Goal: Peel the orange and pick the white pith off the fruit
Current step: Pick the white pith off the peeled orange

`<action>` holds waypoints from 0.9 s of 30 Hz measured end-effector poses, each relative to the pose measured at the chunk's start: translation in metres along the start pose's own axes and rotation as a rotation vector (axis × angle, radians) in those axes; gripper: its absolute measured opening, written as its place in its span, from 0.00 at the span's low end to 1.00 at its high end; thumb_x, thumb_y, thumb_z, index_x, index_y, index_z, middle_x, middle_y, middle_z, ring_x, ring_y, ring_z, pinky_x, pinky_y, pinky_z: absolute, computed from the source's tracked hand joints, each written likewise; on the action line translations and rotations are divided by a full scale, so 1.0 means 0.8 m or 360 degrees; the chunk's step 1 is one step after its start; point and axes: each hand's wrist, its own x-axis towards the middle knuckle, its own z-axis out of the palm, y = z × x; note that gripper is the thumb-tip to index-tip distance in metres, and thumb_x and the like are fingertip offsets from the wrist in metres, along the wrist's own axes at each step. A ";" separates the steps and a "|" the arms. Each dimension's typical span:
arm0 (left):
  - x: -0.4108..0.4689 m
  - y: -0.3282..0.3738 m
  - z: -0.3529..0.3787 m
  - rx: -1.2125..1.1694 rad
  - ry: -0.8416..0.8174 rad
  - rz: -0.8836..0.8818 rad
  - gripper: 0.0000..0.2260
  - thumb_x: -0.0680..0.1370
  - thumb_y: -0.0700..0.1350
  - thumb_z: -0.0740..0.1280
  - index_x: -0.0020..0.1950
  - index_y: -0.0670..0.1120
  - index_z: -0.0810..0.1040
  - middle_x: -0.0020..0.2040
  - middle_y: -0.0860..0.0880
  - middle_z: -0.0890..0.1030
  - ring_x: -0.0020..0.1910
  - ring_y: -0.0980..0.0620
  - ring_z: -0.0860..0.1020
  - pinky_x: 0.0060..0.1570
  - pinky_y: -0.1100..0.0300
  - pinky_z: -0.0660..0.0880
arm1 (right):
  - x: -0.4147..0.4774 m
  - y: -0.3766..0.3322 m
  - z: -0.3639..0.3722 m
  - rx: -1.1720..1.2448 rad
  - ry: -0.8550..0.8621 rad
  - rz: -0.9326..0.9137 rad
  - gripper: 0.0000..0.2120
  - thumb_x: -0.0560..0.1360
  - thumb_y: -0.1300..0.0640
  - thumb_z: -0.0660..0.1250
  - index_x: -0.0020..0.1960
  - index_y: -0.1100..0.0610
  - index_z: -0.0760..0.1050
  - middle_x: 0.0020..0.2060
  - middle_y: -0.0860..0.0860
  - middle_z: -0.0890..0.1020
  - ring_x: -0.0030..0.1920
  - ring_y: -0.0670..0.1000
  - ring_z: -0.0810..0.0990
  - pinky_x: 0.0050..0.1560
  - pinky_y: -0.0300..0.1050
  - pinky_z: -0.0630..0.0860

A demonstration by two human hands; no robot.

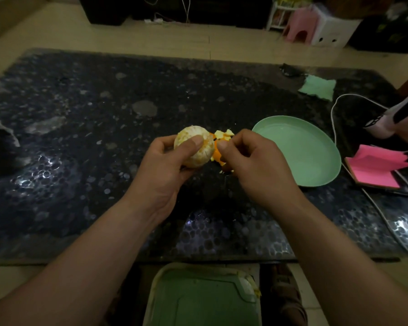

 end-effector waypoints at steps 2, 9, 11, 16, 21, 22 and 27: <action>-0.001 -0.001 0.001 -0.0002 -0.0020 0.0009 0.30 0.69 0.48 0.78 0.68 0.41 0.75 0.60 0.43 0.86 0.57 0.48 0.87 0.55 0.53 0.83 | -0.004 -0.005 0.002 0.0049 -0.0056 -0.0005 0.08 0.81 0.47 0.71 0.47 0.50 0.80 0.41 0.48 0.85 0.44 0.49 0.85 0.50 0.57 0.83; -0.001 -0.006 -0.001 0.0112 -0.0063 0.0107 0.24 0.76 0.42 0.77 0.69 0.43 0.74 0.58 0.47 0.87 0.59 0.47 0.86 0.60 0.52 0.82 | -0.009 -0.009 0.004 -0.0022 -0.0064 0.0028 0.08 0.81 0.47 0.71 0.46 0.49 0.81 0.37 0.47 0.85 0.37 0.45 0.83 0.36 0.36 0.77; -0.001 -0.008 -0.002 0.0191 -0.0067 0.0176 0.23 0.76 0.42 0.77 0.69 0.45 0.74 0.59 0.47 0.87 0.59 0.48 0.86 0.60 0.52 0.82 | -0.009 -0.010 0.005 -0.0019 -0.0074 0.0052 0.09 0.81 0.47 0.71 0.45 0.50 0.81 0.37 0.48 0.86 0.35 0.46 0.83 0.35 0.37 0.77; -0.002 -0.010 -0.004 0.0405 -0.0088 0.0347 0.24 0.76 0.41 0.78 0.69 0.46 0.73 0.62 0.48 0.85 0.61 0.50 0.85 0.61 0.53 0.81 | -0.008 -0.009 0.006 0.0008 -0.0092 0.0097 0.10 0.81 0.50 0.70 0.43 0.53 0.81 0.35 0.50 0.85 0.33 0.48 0.84 0.34 0.43 0.80; -0.005 -0.011 -0.003 0.0483 -0.0097 0.0420 0.23 0.76 0.39 0.78 0.67 0.46 0.73 0.61 0.49 0.86 0.60 0.52 0.85 0.58 0.56 0.82 | -0.008 -0.006 0.010 -0.0066 -0.0043 0.0055 0.09 0.80 0.51 0.70 0.42 0.52 0.80 0.33 0.48 0.83 0.31 0.45 0.80 0.31 0.37 0.73; -0.006 -0.011 -0.002 0.0482 -0.0101 0.0422 0.23 0.76 0.39 0.78 0.67 0.46 0.73 0.61 0.49 0.86 0.60 0.52 0.85 0.58 0.57 0.82 | -0.008 -0.006 0.011 -0.0068 -0.0028 0.0052 0.09 0.80 0.51 0.70 0.41 0.52 0.80 0.33 0.48 0.83 0.32 0.46 0.80 0.30 0.38 0.73; -0.008 -0.011 0.001 0.0423 -0.0105 0.0404 0.23 0.76 0.39 0.78 0.68 0.45 0.73 0.61 0.48 0.86 0.60 0.51 0.85 0.59 0.56 0.82 | -0.011 -0.007 0.012 -0.0064 0.0030 0.0012 0.10 0.79 0.51 0.70 0.40 0.52 0.79 0.32 0.48 0.83 0.31 0.45 0.79 0.30 0.34 0.70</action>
